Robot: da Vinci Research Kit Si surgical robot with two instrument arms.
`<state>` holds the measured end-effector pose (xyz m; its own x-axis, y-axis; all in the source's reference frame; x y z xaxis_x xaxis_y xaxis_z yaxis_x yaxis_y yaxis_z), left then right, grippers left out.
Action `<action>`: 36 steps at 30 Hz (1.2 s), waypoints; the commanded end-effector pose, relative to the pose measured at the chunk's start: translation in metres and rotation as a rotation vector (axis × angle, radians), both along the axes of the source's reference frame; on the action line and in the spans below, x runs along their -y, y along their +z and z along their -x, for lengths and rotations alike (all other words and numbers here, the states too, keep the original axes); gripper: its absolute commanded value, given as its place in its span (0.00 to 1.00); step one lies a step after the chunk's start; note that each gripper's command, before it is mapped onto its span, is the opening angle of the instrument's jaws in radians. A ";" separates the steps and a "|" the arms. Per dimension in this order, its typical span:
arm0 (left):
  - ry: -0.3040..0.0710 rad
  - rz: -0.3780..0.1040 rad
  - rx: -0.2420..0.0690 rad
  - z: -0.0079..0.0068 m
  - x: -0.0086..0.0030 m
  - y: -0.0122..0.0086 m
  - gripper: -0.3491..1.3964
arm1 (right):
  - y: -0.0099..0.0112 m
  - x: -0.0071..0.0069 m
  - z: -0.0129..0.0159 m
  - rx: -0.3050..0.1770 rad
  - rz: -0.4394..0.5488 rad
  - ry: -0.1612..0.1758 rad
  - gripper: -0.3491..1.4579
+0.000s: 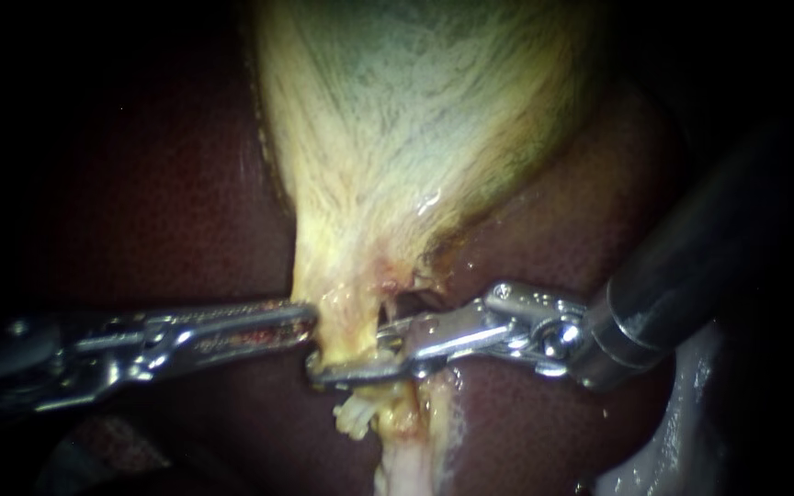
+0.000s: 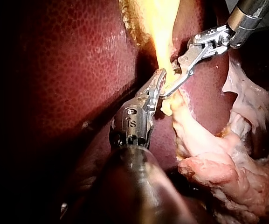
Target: Going back third clip left tube
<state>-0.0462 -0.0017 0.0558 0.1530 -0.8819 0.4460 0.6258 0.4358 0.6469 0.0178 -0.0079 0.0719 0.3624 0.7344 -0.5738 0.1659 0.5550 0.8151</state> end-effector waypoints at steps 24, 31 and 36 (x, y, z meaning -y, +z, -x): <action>0.001 -0.001 0.001 -0.0004 0.0002 -0.0007 0.03 | 0.0016 -0.0015 0.0031 -0.008 0.124 0.045 0.52; 0.001 -0.001 0.001 -0.0004 0.0002 -0.0006 0.03 | 0.0009 -0.0008 0.0024 -0.006 0.125 0.048 0.52; 0.001 -0.001 0.001 -0.0004 0.0000 -0.0003 0.03 | 0.0001 -0.0001 0.0016 -0.004 0.126 0.051 0.52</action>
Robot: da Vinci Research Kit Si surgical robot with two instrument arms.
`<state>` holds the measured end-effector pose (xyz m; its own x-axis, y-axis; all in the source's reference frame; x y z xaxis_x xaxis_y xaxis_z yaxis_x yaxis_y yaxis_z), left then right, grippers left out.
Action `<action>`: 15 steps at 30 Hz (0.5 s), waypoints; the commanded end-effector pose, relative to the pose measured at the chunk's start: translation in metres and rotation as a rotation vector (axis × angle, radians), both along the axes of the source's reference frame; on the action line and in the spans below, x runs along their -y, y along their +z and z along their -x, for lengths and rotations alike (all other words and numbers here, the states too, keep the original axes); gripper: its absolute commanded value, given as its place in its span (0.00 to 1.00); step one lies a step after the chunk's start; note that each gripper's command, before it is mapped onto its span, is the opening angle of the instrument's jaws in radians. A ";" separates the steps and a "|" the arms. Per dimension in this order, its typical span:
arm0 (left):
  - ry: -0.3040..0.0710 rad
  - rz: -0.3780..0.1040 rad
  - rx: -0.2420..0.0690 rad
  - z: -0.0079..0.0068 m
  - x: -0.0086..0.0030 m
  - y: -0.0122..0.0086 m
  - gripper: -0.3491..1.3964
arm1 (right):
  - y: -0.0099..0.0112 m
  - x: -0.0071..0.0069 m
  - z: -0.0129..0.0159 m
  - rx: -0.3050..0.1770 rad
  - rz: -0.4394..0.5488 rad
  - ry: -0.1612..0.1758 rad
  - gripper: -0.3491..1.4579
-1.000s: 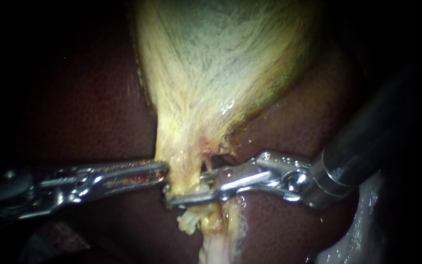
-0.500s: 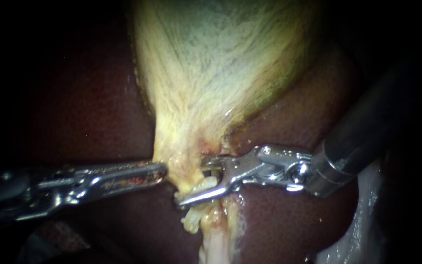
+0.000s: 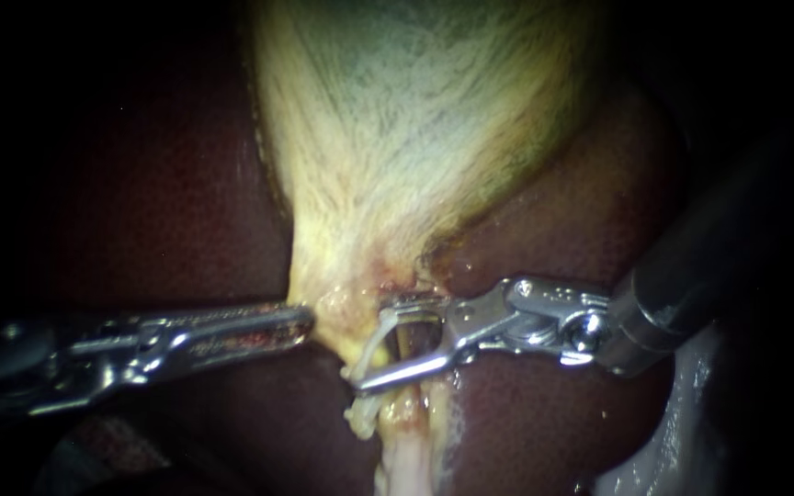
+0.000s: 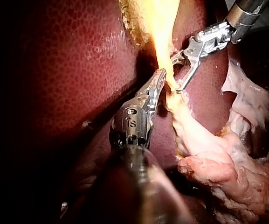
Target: Going back third clip left tube
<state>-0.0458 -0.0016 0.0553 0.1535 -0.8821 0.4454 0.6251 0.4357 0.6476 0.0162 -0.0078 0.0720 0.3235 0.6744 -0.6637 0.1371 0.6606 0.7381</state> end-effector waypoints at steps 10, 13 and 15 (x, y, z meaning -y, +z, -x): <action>0.000 -0.001 0.000 0.0002 0.0000 0.0001 0.03 | 0.0003 0.0013 -0.0013 0.002 0.007 0.000 0.52; 0.000 -0.001 0.000 0.0002 0.0000 0.0002 0.03 | 0.0005 0.0015 -0.0015 0.001 0.015 0.000 0.52; 0.000 -0.001 0.000 0.0003 0.0000 0.0002 0.03 | 0.0006 0.0016 -0.0016 0.000 0.021 -0.001 0.52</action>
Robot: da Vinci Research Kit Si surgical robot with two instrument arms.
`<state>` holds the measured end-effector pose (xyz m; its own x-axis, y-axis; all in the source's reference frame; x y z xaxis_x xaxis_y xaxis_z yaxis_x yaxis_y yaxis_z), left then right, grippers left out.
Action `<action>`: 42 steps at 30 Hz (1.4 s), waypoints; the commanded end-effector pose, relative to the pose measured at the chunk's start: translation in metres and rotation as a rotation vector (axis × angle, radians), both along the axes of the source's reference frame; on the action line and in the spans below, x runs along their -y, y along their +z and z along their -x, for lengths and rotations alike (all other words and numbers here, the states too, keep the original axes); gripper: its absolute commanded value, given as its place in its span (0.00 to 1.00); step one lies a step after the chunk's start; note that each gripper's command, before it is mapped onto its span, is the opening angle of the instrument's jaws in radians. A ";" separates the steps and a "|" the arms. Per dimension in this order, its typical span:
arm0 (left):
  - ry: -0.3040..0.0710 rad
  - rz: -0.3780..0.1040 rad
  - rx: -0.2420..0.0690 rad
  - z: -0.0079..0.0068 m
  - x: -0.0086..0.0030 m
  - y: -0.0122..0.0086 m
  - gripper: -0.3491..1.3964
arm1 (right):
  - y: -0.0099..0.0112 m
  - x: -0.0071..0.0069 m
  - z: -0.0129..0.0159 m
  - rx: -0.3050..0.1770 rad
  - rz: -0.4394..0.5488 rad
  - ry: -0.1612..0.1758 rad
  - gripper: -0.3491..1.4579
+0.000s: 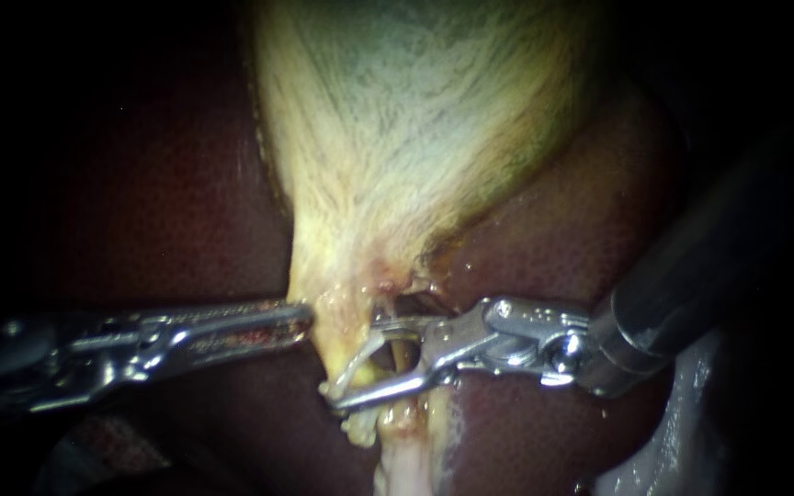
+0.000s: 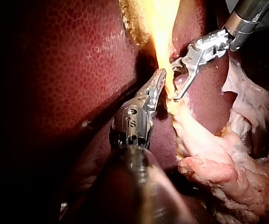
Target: Going back third clip left tube
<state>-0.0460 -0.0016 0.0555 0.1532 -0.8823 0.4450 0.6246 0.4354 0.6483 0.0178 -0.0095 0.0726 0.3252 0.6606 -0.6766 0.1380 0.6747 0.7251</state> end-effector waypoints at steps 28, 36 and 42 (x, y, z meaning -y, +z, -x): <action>0.001 0.000 0.000 -0.0003 0.0000 0.0002 0.04 | 0.0011 -0.0008 0.0037 -0.118 0.348 -0.091 0.52; 0.001 0.001 0.000 -0.0002 0.0000 0.0003 0.04 | 0.0003 -0.0011 0.0049 -0.122 0.343 -0.094 0.53; 0.000 0.001 0.000 -0.0001 0.0000 0.0004 0.04 | -0.0019 -0.0026 0.0087 -0.121 0.332 -0.087 0.53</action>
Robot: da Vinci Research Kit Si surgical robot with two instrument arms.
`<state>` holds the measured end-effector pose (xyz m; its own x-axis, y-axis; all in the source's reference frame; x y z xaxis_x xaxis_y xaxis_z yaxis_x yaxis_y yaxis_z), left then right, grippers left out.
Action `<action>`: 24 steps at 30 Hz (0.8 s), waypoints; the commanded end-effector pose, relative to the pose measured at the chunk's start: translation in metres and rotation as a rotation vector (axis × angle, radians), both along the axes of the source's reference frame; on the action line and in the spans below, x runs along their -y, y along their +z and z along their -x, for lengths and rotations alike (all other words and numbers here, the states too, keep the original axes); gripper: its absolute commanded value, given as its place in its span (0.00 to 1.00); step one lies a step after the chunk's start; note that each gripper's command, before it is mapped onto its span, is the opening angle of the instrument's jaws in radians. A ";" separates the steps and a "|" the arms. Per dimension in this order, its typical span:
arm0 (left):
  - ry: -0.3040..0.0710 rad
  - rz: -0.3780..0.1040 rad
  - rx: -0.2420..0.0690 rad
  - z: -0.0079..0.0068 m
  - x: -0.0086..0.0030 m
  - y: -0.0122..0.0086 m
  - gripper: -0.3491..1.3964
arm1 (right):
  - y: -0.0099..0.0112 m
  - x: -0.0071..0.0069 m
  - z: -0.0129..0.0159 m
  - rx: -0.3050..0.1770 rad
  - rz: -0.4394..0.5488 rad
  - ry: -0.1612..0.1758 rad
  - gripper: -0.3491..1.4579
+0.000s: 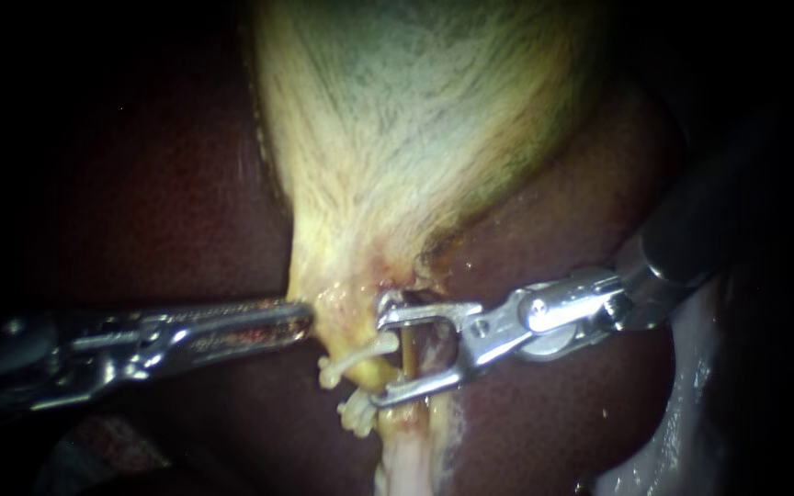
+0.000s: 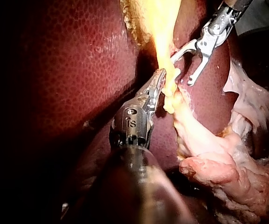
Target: Going back third clip left tube
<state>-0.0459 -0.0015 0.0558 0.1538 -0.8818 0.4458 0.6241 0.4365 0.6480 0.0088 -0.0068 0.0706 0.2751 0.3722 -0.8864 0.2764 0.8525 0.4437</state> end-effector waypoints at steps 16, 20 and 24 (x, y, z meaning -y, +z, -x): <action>0.000 0.001 -0.001 0.0002 -0.0002 0.0009 0.04 | -0.0080 -0.0055 0.0095 0.009 0.052 0.046 0.53; -0.001 0.001 -0.001 0.0002 -0.0004 0.0011 0.04 | -0.0086 -0.0052 0.0094 0.007 0.057 0.045 0.53; -0.003 0.001 -0.002 0.0008 -0.0006 0.0014 0.04 | -0.0086 -0.0050 0.0091 0.007 0.057 0.046 0.53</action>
